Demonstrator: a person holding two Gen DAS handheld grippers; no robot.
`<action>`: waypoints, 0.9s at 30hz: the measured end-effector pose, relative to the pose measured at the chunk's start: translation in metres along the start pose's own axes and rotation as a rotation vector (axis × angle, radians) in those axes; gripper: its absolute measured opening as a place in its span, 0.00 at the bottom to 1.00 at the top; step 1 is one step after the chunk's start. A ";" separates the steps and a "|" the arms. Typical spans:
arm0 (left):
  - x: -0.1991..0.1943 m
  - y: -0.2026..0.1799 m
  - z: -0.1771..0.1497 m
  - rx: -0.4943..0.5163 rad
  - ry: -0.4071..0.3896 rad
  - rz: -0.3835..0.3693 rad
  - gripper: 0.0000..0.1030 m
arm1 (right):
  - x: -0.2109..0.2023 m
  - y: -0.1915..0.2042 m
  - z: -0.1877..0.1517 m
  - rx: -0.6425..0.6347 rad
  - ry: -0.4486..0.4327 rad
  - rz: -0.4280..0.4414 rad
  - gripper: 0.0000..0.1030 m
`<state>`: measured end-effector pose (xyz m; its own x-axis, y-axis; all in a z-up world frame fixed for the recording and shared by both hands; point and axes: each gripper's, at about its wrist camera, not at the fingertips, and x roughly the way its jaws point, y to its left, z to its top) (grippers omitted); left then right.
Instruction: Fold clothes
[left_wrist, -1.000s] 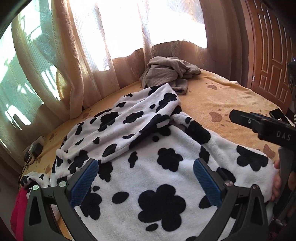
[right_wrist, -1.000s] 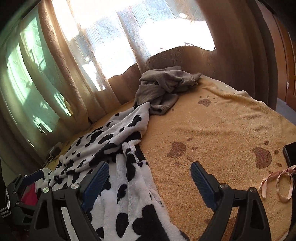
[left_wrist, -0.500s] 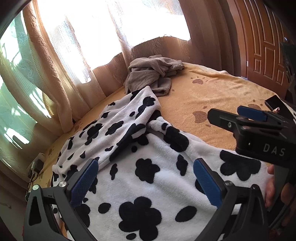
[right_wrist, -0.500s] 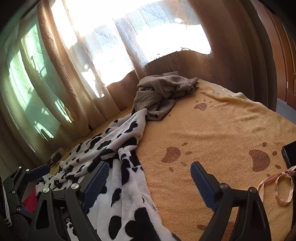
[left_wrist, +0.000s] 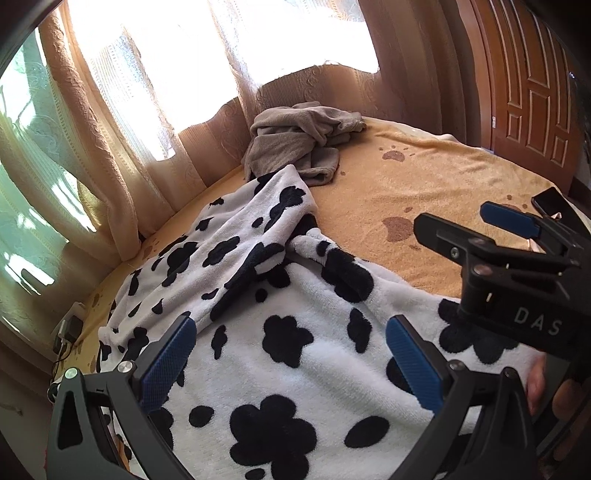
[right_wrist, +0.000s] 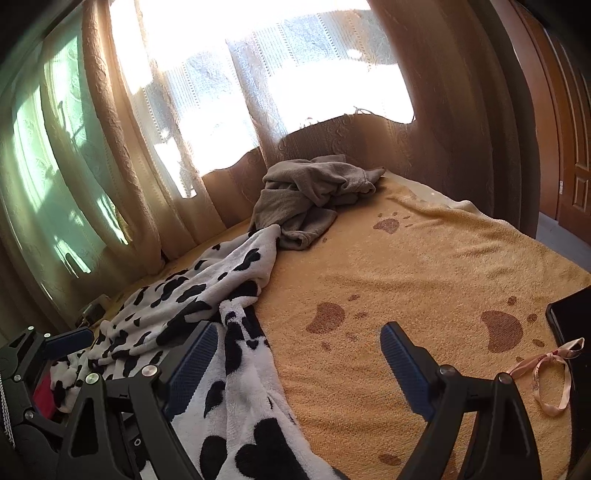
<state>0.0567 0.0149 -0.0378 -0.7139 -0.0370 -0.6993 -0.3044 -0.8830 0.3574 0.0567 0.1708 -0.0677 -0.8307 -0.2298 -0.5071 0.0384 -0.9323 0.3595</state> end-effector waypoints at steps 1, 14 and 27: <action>0.000 0.000 0.000 0.000 0.001 0.000 1.00 | 0.000 0.000 0.000 0.000 -0.001 -0.002 0.89; 0.005 -0.003 0.000 0.010 0.013 0.004 1.00 | -0.001 0.001 0.000 -0.009 -0.027 -0.074 0.89; 0.009 -0.009 0.002 0.023 0.021 0.010 1.00 | 0.001 -0.002 0.002 0.012 -0.029 -0.158 0.89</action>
<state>0.0517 0.0232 -0.0458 -0.7037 -0.0561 -0.7083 -0.3113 -0.8717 0.3784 0.0546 0.1732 -0.0681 -0.8418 -0.0717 -0.5350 -0.1008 -0.9529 0.2862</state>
